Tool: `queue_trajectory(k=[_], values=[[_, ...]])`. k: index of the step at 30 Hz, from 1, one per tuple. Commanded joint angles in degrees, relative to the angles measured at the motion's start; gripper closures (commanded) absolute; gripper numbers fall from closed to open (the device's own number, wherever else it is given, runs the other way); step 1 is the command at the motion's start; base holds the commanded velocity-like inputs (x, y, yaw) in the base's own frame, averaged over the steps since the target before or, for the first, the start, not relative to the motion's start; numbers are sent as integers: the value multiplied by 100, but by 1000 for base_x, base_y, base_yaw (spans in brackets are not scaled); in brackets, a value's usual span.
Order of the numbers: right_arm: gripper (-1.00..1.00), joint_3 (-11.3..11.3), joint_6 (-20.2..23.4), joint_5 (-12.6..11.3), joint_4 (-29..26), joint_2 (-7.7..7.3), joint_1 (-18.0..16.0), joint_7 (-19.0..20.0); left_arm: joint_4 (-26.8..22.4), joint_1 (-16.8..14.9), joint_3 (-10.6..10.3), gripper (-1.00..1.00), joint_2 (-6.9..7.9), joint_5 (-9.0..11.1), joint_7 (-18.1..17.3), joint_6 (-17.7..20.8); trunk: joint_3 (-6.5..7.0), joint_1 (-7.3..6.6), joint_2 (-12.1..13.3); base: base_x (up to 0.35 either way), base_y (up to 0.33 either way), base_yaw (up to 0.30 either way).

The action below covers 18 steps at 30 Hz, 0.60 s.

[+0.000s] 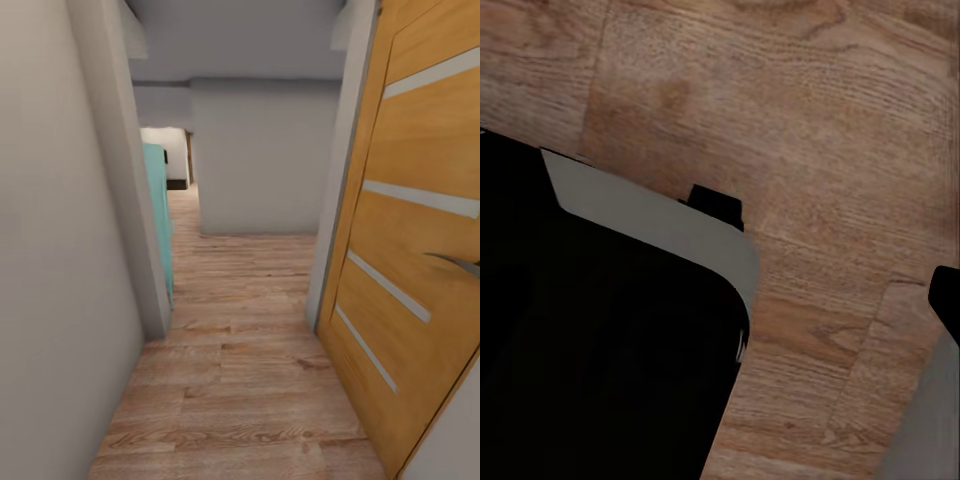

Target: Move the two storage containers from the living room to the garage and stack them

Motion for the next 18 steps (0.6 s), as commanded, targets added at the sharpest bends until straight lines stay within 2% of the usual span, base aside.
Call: queue_trajectory(k=[1, 18], values=[[-100, 48, -32, -51, 18, 3, -6, -8, 1, -2, 3, -100, -1, 37, -13, -11, -6, 3, -2, 322, 0, 26], [-100, 48, -31, -51, 18, 18, -5, -8, 1, -2, -2, -100, -4, 37, -13, 14, -6, 3, -2, 322, 0, 2]])
